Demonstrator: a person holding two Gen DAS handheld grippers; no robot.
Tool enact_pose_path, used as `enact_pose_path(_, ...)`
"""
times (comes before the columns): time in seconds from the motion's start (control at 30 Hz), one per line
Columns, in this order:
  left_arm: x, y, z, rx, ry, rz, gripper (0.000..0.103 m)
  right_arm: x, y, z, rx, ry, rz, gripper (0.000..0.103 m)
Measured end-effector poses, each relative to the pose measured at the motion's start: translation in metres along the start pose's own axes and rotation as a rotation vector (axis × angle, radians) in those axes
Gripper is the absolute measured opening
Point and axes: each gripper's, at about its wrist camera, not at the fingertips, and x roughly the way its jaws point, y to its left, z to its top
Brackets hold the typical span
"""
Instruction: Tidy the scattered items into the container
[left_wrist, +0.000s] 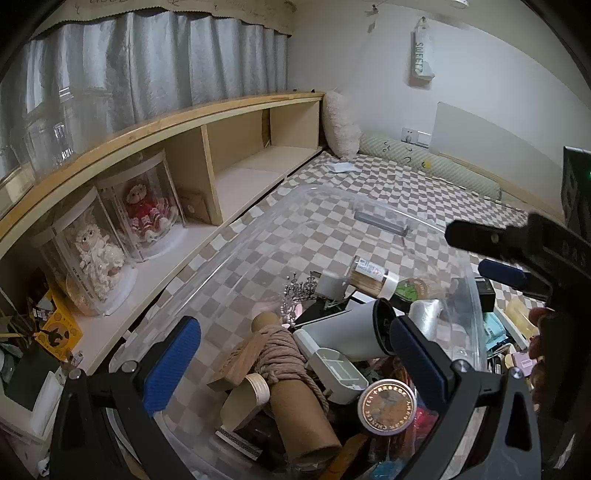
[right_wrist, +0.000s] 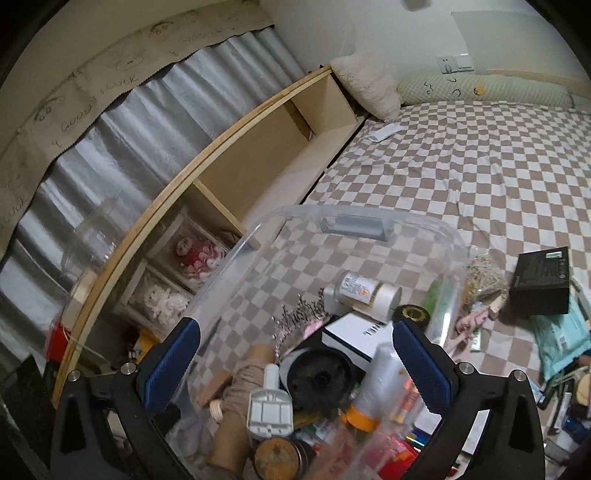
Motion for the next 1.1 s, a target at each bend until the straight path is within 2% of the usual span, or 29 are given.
enact_pose_path(0.2, -0.013, -0.003, -0.003, 0.005, -0.039, 0.004, 0.103, -0.025, 0.010, -0.013, -0.082, -0.022, -0.046, 0.103)
enact_pose_path(0.53, -0.037, -0.007, -0.009, -0.015, -0.076, -0.078, 0.103, -0.080, 0.007, -0.044, -0.186, -0.111, -0.154, 0.103)
enact_pose_path(1.1, -0.076, -0.049, -0.042, 0.115, -0.134, -0.180, 0.103, -0.165, 0.009, -0.107, -0.298, -0.269, -0.320, 0.103)
